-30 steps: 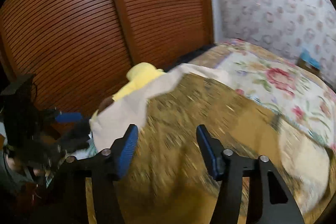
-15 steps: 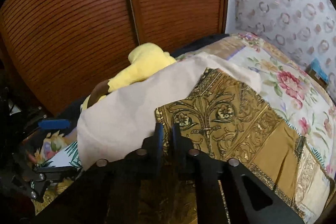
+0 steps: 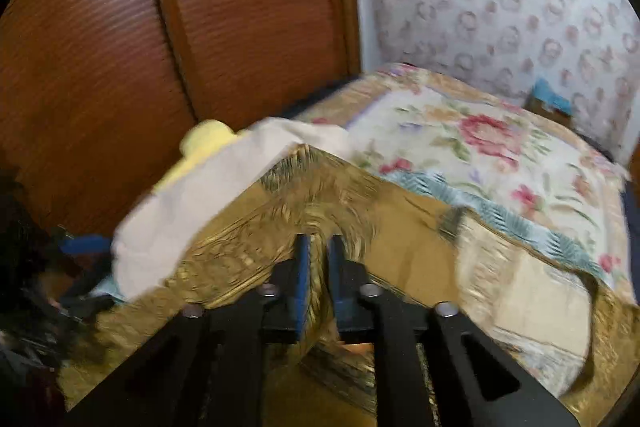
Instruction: Fold small clothes
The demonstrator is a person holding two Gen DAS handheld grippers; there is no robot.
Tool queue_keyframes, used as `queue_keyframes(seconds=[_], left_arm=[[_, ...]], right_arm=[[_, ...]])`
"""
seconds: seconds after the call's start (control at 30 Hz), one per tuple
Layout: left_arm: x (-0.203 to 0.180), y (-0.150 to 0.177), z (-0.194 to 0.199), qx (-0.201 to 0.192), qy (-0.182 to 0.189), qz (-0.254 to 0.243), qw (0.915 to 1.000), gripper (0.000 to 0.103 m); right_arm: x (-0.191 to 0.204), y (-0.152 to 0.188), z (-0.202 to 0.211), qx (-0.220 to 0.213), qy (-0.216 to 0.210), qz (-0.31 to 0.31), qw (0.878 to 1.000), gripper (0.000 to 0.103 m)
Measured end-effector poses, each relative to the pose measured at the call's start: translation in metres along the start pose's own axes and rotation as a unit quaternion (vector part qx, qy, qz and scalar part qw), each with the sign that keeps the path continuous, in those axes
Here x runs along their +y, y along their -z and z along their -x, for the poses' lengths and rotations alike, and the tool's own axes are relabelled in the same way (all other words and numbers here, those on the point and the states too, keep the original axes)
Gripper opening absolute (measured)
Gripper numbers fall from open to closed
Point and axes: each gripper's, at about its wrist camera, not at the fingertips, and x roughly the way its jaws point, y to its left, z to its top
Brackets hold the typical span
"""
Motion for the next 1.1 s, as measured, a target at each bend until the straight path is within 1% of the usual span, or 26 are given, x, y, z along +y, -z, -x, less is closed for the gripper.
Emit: queue_keyframes(seconds=[0.03, 0.07, 0.1, 0.13, 0.23, 0.3, 0.4, 0.57, 0.67, 0.8, 0.83, 0.9, 0.97, 1.1], left_arm=[[-0.003, -0.001, 0.000, -0.001, 0.001, -0.001, 1.0000, 0.081], [-0.007, -0.002, 0.000, -0.002, 0.002, -0.003, 1.0000, 0.081], [-0.010, -0.004, 0.000, -0.004, 0.002, -0.005, 1.0000, 0.081], [-0.013, -0.004, 0.002, -0.005, 0.002, -0.007, 1.0000, 0.081], [-0.025, -0.008, 0.001, -0.007, 0.007, -0.013, 0.9999, 0.081], [-0.036, -0.011, -0.001, -0.006, 0.010, -0.023, 0.9997, 0.081], [-0.053, -0.016, -0.002, -0.013, 0.015, -0.043, 0.9989, 0.081], [-0.080, -0.028, -0.004, -0.025, 0.032, -0.065, 0.9971, 0.081], [-0.102, -0.033, -0.013, -0.024, 0.053, -0.087, 0.9945, 0.081], [-0.137, -0.039, -0.039, 0.002, 0.073, -0.120, 0.9901, 0.081], [-0.149, -0.041, -0.047, 0.009, 0.088, -0.129, 0.9878, 0.081], [-0.168, -0.045, -0.059, 0.019, 0.104, -0.143, 0.9839, 0.081], [-0.186, -0.047, -0.070, 0.028, 0.110, -0.160, 0.9805, 0.081], [-0.214, -0.048, -0.091, 0.045, 0.117, -0.189, 0.9740, 0.081]], right_arm=[[-0.002, 0.002, -0.003, 0.003, 0.002, -0.004, 1.000, 0.039], [-0.001, 0.001, -0.003, 0.003, 0.002, -0.008, 1.000, 0.045], [-0.004, 0.003, -0.006, 0.004, 0.000, -0.016, 1.000, 0.055], [-0.006, 0.003, -0.004, 0.004, -0.001, -0.020, 1.000, 0.061], [-0.017, 0.011, 0.008, -0.006, 0.003, -0.034, 0.999, 0.063], [-0.029, 0.020, 0.023, -0.007, 0.019, -0.044, 0.999, 0.063], [-0.047, 0.044, 0.046, -0.008, 0.040, -0.061, 0.997, 0.063], [-0.067, 0.092, 0.092, 0.003, 0.102, -0.074, 0.992, 0.063], [-0.083, 0.126, 0.114, 0.017, 0.144, -0.082, 0.986, 0.063], [-0.100, 0.166, 0.137, 0.035, 0.180, -0.113, 0.976, 0.063], [-0.099, 0.170, 0.141, 0.038, 0.187, -0.123, 0.974, 0.063], [-0.105, 0.183, 0.151, 0.038, 0.195, -0.139, 0.970, 0.063], [-0.102, 0.193, 0.155, 0.040, 0.203, -0.147, 0.967, 0.063], [-0.102, 0.202, 0.153, 0.054, 0.213, -0.156, 0.963, 0.063]])
